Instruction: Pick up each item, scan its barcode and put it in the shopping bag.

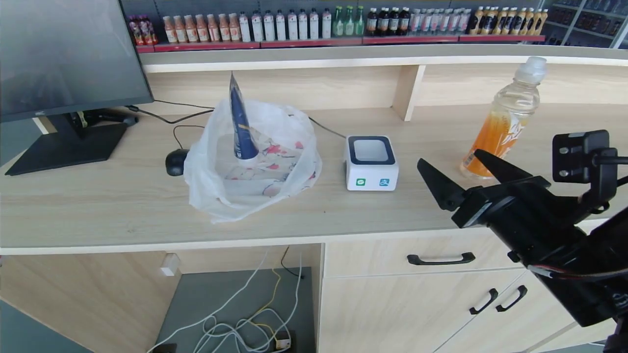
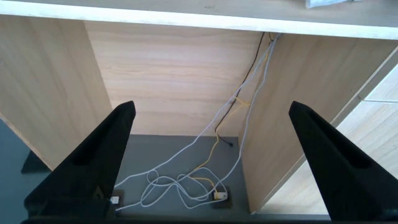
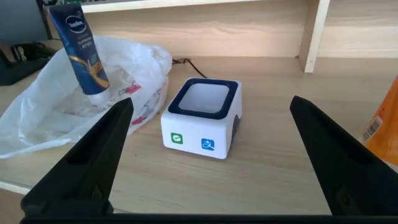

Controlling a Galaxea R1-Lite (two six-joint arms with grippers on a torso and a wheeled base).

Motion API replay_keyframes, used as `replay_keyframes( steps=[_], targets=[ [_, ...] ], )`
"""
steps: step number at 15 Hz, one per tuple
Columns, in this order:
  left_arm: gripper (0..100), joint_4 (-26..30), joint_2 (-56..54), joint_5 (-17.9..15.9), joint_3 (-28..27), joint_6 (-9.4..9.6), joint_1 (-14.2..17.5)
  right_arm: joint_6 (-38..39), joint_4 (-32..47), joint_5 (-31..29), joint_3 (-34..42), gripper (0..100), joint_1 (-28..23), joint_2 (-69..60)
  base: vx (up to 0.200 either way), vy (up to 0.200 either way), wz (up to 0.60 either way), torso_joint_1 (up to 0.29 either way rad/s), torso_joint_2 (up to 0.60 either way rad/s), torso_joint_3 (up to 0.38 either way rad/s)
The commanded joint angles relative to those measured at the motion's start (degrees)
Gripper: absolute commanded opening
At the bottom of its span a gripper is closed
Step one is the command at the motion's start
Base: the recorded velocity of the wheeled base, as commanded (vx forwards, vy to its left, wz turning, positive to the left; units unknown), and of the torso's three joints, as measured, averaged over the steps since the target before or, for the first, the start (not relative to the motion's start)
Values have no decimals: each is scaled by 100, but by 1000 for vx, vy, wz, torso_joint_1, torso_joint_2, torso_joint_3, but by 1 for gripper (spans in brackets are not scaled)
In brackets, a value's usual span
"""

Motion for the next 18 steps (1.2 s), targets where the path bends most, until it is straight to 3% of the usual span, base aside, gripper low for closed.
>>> replay_keyframes(
  steps=[1, 16, 18],
  targets=[
    [100, 0, 0, 0, 0, -3, 6, -2, -27, 1, -14, 100, -2, 161, 0, -200, 0, 2, 2, 2],
    [100, 0, 0, -9, 0, 58, -2, -19, -1, -8, 100, 100, 16, 187, 0, -200, 0, 3, 2, 1],
    [100, 9, 0, -9, 0, 111, -2, -142, 43, -8, -155, 100, 244, 371, 0, 0, 0, 0, 0, 0]
  ],
)
